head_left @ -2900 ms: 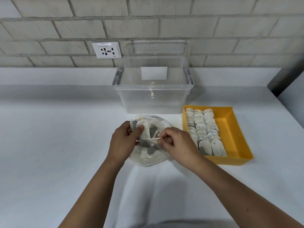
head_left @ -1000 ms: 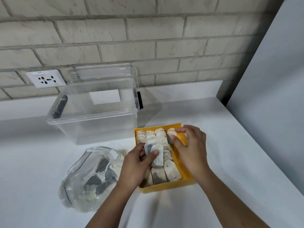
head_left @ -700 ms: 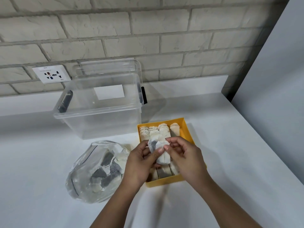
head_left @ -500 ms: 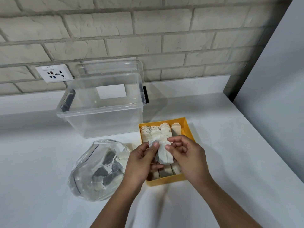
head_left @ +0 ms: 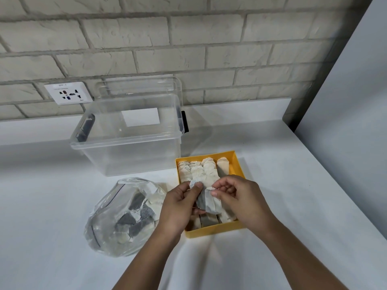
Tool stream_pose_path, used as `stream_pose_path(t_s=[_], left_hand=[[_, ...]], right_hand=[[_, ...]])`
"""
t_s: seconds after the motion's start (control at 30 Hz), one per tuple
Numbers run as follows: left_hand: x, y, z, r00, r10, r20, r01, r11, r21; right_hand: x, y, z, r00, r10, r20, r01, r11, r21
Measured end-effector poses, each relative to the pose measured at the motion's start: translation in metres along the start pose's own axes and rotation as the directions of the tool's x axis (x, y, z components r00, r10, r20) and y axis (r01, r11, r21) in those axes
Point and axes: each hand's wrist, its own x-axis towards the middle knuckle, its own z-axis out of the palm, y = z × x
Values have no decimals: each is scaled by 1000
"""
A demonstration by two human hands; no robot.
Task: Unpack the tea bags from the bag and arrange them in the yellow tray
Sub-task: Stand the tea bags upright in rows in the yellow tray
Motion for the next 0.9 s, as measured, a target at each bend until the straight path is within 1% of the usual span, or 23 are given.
stream_pose_path(t_s=[0.07,0.13,0.23,0.27,0.33,0.4,0.57,0.73,0.8,0.9], left_hand=[[1,-1,1,1000,4,-2,-4,1000,-5],[3,-3,0,1000,13,-22,-13,1000,13],[6,-7,-3,998,58,-40,-54,994,98],[6,-7,-4,996,74,-38,-69,990,126],[7,-5,-4,995,90,-37,-83,984,160],[7,-5,-3,995,96,-36,-88,980,180],[5,-6,-4,993,113,-20,-106,970,217],[5,-5,-5,995,97,3,-96,977,192],[6,-7,-6,996,86,4,-85,979,185],[7,-6,-6,997,77,-2,-76,985,155]], right_hand=[[-1,3,-7,1000,-5,8,5,999,-33],[0,8,-19,999,-10,52,17,991,-134],[8,14,-43,992,23,127,18,950,-312],[15,15,-50,991,26,132,31,910,-413],[33,19,-54,992,-1,123,77,786,-613],[52,27,-50,992,-21,124,103,702,-704],[89,54,-29,993,39,114,62,646,-760],[99,56,-14,999,-40,27,46,655,-754],[102,51,-16,998,-20,63,61,647,-760],[106,36,-30,976,110,189,77,637,-767]])
